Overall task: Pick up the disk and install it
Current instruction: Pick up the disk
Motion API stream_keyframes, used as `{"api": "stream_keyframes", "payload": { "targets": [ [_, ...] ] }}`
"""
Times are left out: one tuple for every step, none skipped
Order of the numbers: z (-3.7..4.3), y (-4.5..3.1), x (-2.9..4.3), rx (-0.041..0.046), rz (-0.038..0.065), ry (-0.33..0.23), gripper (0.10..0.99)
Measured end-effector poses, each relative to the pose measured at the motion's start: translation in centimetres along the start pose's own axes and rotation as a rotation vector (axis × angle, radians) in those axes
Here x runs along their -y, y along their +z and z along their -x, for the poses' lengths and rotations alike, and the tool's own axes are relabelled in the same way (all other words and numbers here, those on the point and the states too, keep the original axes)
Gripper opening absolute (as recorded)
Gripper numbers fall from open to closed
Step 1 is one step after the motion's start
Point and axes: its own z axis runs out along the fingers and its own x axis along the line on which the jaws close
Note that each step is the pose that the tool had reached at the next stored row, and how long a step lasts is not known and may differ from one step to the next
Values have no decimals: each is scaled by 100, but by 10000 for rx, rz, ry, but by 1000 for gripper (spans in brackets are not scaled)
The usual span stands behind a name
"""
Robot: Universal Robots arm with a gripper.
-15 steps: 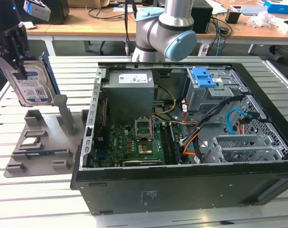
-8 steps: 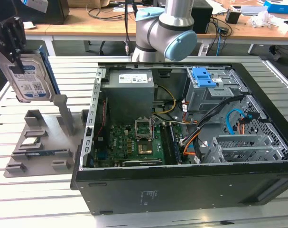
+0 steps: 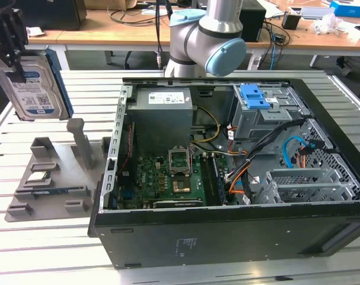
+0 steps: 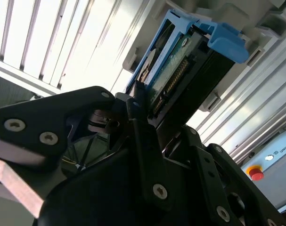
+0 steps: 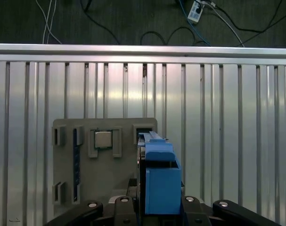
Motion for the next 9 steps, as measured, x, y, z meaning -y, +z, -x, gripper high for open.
{"api": "stream_keyframes", "payload": {
  "targets": [
    [1, -25, -1, 0, 0, 0, 365],
    [1, -45, -2, 0, 1, 0, 365],
    [2, -67, -3, 0, 1, 0, 365],
    [3, -89, -4, -1, 1, 0, 365],
    [4, -109, -5, 0, 1, 0, 365],
    [5, -133, -6, 0, 1, 0, 365],
    [6, -169, -7, 0, 2, 0, 365],
    [7, -190, -8, 0, 2, 0, 365],
    [7, -213, -9, -1, 2, -1, 365]
  ]
}}
